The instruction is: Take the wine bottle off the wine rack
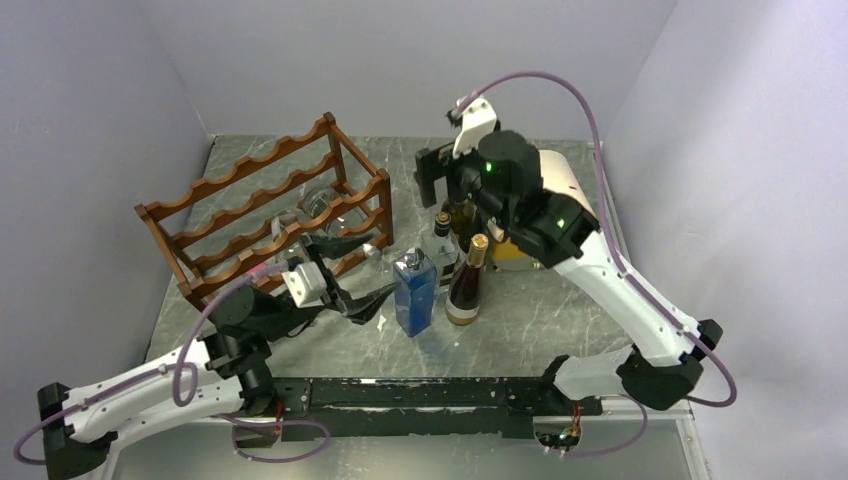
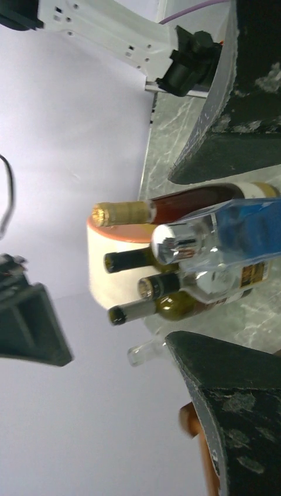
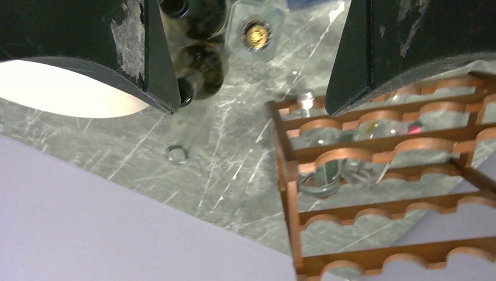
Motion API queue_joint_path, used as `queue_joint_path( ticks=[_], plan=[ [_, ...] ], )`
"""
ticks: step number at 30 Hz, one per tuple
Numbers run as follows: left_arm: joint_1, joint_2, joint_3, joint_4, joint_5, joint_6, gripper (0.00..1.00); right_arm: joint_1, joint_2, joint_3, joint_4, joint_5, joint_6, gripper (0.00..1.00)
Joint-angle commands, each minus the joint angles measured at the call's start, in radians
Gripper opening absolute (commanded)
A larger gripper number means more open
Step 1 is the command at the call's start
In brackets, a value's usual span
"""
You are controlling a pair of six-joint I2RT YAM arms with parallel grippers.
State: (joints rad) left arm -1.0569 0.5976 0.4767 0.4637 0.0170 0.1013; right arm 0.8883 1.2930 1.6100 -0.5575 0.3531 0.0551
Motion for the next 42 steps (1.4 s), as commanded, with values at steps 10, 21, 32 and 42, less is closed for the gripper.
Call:
queue_joint_path(
  ticks=[10, 21, 32, 42],
  plan=[
    [0.423, 0.265, 0.503, -0.39, 0.277, 0.063, 0.98, -0.555, 0.026, 0.088, 0.034, -0.386, 0.072, 1.0],
    [1.235, 0.468, 0.868, -0.262, 0.646, -0.609, 0.98, -0.765, -0.134, -0.003, -0.016, -0.268, 0.133, 1.0],
    [1.188, 0.377, 1.009, -0.637, 0.359, -0.191, 0.98, -0.765, -0.284, -0.047, 0.046, -0.286, 0.027, 1.0],
    [1.05, 0.264, 0.876, -0.57, 0.26, -0.079, 0.98, -0.765, -0.346, -0.067, 0.087, -0.29, 0.028, 1.0]
  ],
)
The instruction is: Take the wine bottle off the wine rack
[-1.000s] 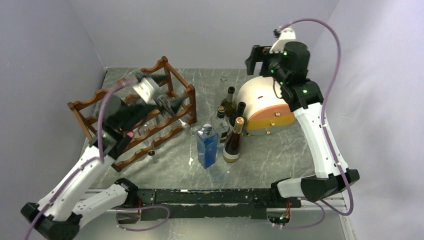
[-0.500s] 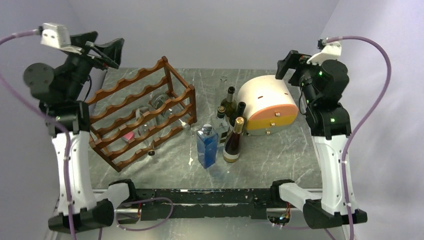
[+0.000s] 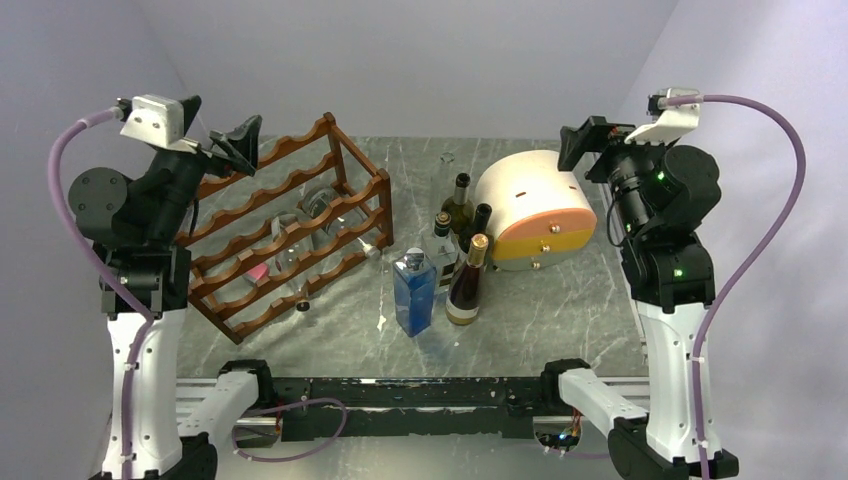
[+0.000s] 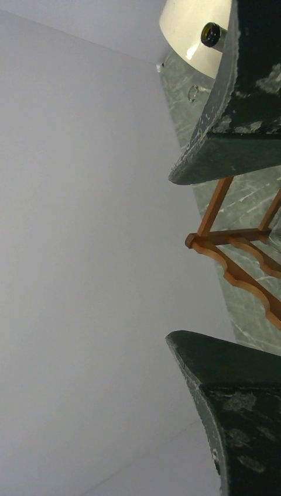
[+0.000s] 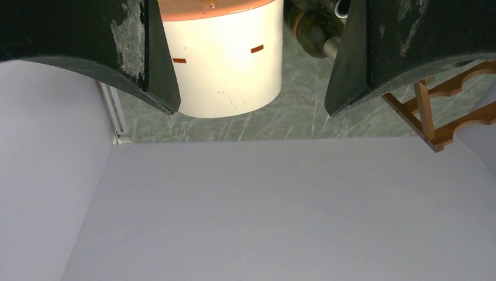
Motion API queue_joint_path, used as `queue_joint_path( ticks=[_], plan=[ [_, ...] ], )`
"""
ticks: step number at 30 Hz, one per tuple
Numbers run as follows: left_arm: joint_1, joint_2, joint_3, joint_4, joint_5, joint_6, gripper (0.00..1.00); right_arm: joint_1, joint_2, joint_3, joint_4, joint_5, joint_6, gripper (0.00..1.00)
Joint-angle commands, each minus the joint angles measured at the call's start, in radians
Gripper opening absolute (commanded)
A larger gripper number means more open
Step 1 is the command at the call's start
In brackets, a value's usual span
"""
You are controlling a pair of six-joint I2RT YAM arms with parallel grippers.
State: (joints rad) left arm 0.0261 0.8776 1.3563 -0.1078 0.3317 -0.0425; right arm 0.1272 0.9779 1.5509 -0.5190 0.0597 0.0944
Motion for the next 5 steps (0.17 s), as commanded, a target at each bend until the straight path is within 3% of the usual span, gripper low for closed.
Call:
queue_joint_path(
  ticks=[1, 5],
  plan=[
    [-0.04, -0.016, -0.002, -0.001, -0.054, 0.069, 0.98, -0.003, -0.035, -0.01, 0.052, 0.012, -0.007, 1.0],
    [-0.053, -0.017, -0.008, 0.005, -0.048, 0.061, 0.98, -0.003, -0.056, -0.038, 0.054, 0.039, 0.003, 1.0]
  ],
)
